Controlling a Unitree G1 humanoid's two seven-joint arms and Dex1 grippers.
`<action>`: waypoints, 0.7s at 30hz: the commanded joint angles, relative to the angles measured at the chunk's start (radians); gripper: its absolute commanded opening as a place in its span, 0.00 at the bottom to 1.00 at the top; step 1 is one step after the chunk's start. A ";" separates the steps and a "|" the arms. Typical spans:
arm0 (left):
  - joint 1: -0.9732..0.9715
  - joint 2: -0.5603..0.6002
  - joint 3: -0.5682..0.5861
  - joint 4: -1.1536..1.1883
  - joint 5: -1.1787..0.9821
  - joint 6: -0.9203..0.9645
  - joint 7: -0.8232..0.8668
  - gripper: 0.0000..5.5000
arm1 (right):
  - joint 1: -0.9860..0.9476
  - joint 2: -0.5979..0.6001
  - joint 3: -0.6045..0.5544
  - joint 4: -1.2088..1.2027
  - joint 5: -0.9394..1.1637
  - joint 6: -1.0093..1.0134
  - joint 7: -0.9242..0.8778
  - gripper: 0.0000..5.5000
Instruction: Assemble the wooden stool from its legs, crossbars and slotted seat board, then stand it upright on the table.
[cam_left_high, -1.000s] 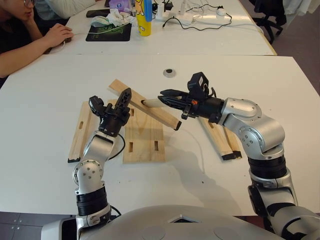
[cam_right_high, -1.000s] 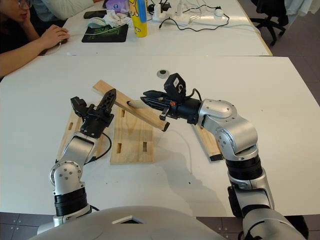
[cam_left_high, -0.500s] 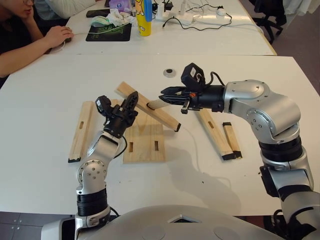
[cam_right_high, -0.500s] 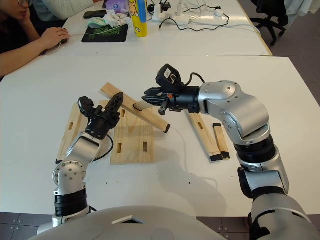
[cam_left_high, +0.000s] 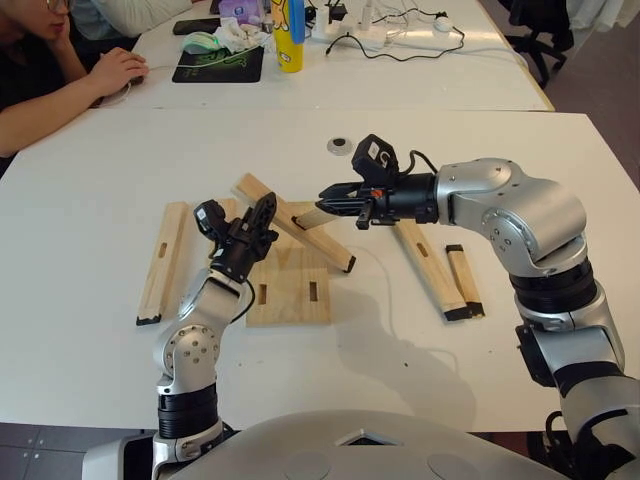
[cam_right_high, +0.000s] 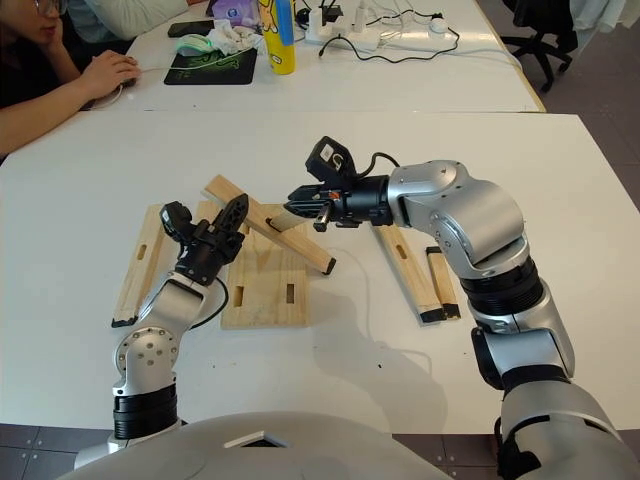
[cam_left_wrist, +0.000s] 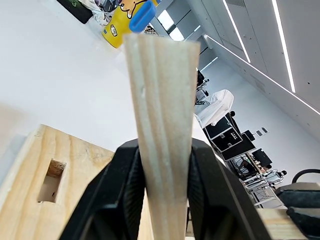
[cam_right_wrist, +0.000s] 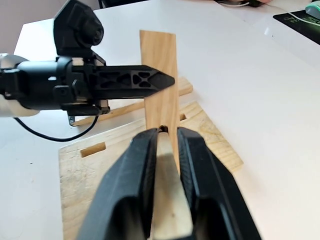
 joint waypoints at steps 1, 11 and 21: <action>-0.003 0.026 -0.024 0.028 0.072 0.001 -0.015 0.19 | 0.063 -0.030 0.050 -0.009 -0.014 0.006 0.025 0.10; -0.018 0.051 -0.142 -0.038 0.174 -0.004 -0.045 0.19 | -0.034 0.061 0.139 0.020 -0.025 0.036 0.021 0.10; -0.010 0.037 -0.167 -0.017 0.208 -0.032 -0.046 0.19 | -0.051 0.170 0.133 0.109 -0.047 0.101 -0.051 0.10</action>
